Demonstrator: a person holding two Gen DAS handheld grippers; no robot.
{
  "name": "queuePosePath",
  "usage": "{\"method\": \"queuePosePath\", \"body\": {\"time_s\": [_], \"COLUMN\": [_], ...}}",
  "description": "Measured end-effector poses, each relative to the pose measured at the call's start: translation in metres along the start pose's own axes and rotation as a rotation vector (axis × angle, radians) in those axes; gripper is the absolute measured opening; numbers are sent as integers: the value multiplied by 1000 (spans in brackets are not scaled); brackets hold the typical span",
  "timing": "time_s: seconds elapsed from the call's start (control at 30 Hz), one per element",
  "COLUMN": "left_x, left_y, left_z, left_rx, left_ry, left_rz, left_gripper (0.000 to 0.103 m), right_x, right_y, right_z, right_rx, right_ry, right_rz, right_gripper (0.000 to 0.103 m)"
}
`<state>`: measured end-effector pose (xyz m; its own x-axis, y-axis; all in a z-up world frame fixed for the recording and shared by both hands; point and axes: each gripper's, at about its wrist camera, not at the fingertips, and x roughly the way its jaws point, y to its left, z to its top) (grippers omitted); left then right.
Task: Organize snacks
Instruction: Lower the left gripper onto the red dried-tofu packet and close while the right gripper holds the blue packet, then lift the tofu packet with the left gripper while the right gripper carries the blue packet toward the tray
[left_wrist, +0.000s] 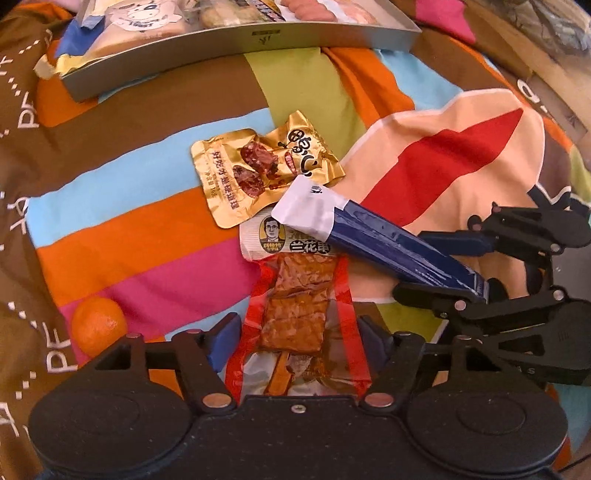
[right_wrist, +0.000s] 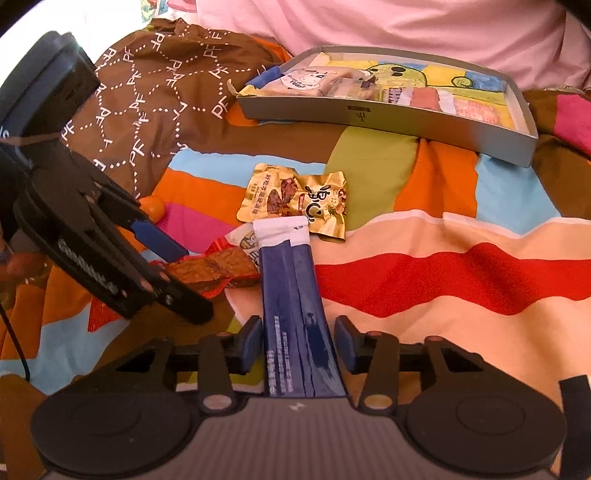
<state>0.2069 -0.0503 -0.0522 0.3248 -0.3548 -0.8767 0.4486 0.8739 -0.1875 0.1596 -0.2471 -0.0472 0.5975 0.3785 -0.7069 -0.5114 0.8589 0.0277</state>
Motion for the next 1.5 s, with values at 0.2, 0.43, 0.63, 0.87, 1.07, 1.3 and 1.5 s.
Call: {"method": "queuePosePath", "body": {"time_s": [0.2, 0.43, 0.63, 0.87, 1.07, 1.3, 1.5], "left_x": [4, -4, -16, -22, -24, -22, -27], "left_y": [-3, -1, -3, -3, -5, -6, -9], "left_z": [3, 0, -3, -10, -14, -15, -20], "left_rx": [13, -28, -84, -112, -102, -60, -55], "left_ry": [-25, -52, -99, -109, -135, -138, -179], "left_rz": [19, 17, 70, 89, 103, 103, 113], "left_gripper": [73, 64, 52, 52, 50, 52, 47], "right_x": [6, 3, 0, -4, -5, -2, -5], "right_y": [1, 1, 8, 21, 20, 19, 28], "right_z": [0, 0, -1, -3, -3, -3, -4], "right_rx": [-6, 1, -24, -98, -93, -86, -135], "right_ry": [-14, -17, -22, -14, -12, -10, -34], "right_rz": [6, 16, -7, -54, -51, -48, -81], "right_gripper": [60, 42, 38, 38, 38, 39, 38]}}
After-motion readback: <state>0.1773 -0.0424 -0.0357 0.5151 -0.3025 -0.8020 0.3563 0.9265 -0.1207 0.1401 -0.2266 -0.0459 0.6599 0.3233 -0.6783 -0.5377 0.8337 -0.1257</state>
